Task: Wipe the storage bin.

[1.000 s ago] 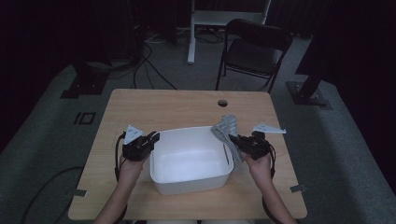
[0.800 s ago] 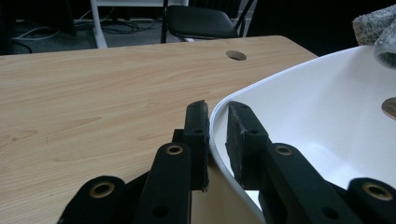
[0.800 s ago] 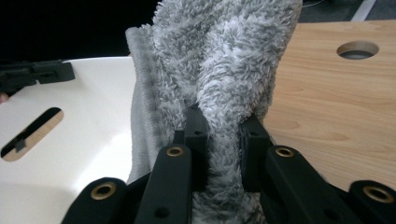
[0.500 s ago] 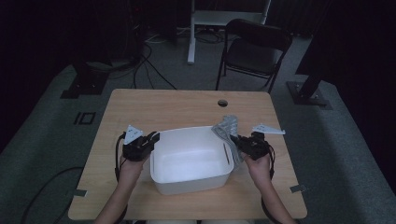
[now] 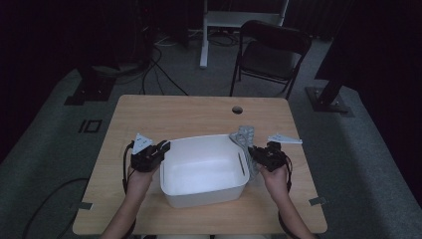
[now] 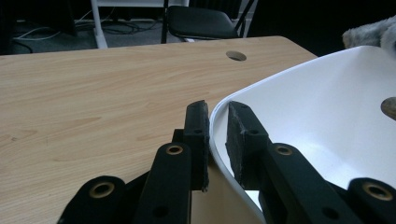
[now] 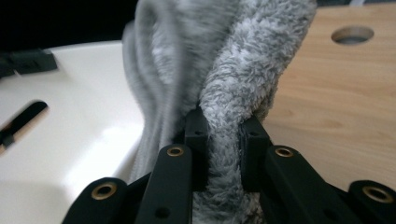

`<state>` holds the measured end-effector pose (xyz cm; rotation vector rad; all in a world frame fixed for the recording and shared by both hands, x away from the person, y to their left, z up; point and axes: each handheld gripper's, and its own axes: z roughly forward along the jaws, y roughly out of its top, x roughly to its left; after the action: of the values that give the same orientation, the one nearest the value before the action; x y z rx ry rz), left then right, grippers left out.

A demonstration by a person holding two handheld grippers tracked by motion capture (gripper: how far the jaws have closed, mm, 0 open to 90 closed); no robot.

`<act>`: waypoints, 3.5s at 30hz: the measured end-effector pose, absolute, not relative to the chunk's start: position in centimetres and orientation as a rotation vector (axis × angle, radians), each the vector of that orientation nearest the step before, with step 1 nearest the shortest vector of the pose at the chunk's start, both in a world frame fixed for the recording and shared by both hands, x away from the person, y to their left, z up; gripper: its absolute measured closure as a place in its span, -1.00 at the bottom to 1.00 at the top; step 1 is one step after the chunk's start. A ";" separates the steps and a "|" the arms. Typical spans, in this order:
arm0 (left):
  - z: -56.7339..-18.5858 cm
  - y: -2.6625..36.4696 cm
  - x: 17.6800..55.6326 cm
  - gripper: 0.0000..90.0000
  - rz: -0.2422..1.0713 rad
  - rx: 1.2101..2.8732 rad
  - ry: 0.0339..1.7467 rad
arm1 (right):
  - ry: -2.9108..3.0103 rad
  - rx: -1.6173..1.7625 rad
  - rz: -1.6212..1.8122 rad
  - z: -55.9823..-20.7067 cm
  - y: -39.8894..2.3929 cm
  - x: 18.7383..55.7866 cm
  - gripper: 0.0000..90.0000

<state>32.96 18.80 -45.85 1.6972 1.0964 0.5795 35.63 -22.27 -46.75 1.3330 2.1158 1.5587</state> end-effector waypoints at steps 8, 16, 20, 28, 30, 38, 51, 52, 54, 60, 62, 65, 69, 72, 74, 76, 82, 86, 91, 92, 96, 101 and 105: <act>-45.8 18.7 33.0 0.74 0.582 1.697 1.100 | 2.173 1.395 1.534 -48.8 -21.9 36.0 0.75; -45.8 18.6 32.9 0.74 0.589 1.694 1.106 | 2.224 1.435 1.487 -50.2 -21.7 36.9 0.76; -45.9 18.6 32.9 0.74 0.591 1.691 1.108 | 2.241 1.463 1.470 -51.1 -21.5 37.4 0.76; -45.9 18.7 32.9 0.74 0.591 1.695 1.105 | 2.312 1.511 1.317 -53.6 -20.8 38.1 0.76; -45.8 18.7 32.9 0.74 0.588 1.698 1.101 | 2.314 1.503 1.303 -53.5 -20.7 38.1 0.76; -45.9 19.1 32.9 0.73 0.562 1.687 1.093 | 2.240 1.521 1.323 -52.0 -22.6 37.3 0.75; -43.5 20.4 34.1 0.16 0.491 1.771 0.839 | 2.174 1.524 1.421 -50.2 -25.1 36.2 0.74; -43.4 20.5 34.4 0.15 0.487 1.786 0.820 | 2.170 1.525 1.433 -50.1 -25.2 36.1 0.74; -43.2 20.7 35.0 0.15 0.463 1.796 0.786 | 2.167 1.528 1.452 -49.9 -25.4 35.8 0.74; -43.2 20.7 37.0 0.16 0.374 1.874 0.684 | 2.146 1.529 1.474 -49.5 -26.1 35.0 0.74; -43.2 20.7 37.2 0.17 0.375 1.881 0.686 | 2.144 1.530 1.478 -49.6 -26.2 34.9 0.74; -43.6 20.4 37.4 0.20 0.363 1.904 0.669 | 2.146 1.525 1.468 -49.7 -26.2 34.9 0.74; -44.1 20.2 37.6 0.34 0.347 1.908 0.669 | 2.147 1.523 1.470 -49.7 -26.1 34.9 0.74; -44.4 20.1 37.8 0.47 0.334 1.910 0.685 | 2.145 1.526 1.468 -49.8 -26.2 34.9 0.74; -44.6 20.1 37.9 0.58 0.324 1.920 0.695 | 2.143 1.529 1.468 -49.8 -26.2 34.9 0.74; -44.7 20.1 38.0 0.65 0.312 1.915 0.703 | 2.143 1.534 1.465 -49.9 -26.2 34.9 0.74; -44.8 20.1 37.7 0.70 0.323 1.906 0.707 | 2.142 1.534 1.463 -49.9 -26.3 34.9 0.74; -44.9 20.2 37.2 0.74 0.317 1.905 0.695 | 2.143 1.535 1.463 -49.9 -26.3 34.9 0.74; -44.9 20.3 36.4 0.79 0.323 1.901 0.692 | 2.137 1.538 1.464 -49.9 -26.4 34.9 0.74; -45.0 20.4 36.2 0.82 0.323 1.904 0.687 | 2.136 1.537 1.466 -49.8 -26.5 34.9 0.74; -45.0 20.4 35.4 0.87 0.305 1.898 0.685 | 2.125 1.542 1.465 -49.8 -26.8 34.9 0.74; -45.0 20.2 34.8 0.88 0.309 1.913 0.669 | 2.116 1.551 1.474 -49.7 -27.0 34.9 0.74; -44.5 20.2 35.1 0.69 0.304 1.914 0.675 | 2.109 1.549 1.481 -49.6 -27.1 34.9 0.74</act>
<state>35.12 20.16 -44.49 1.9136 0.6750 0.3041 34.86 -27.10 -49.57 1.5489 2.1088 1.4812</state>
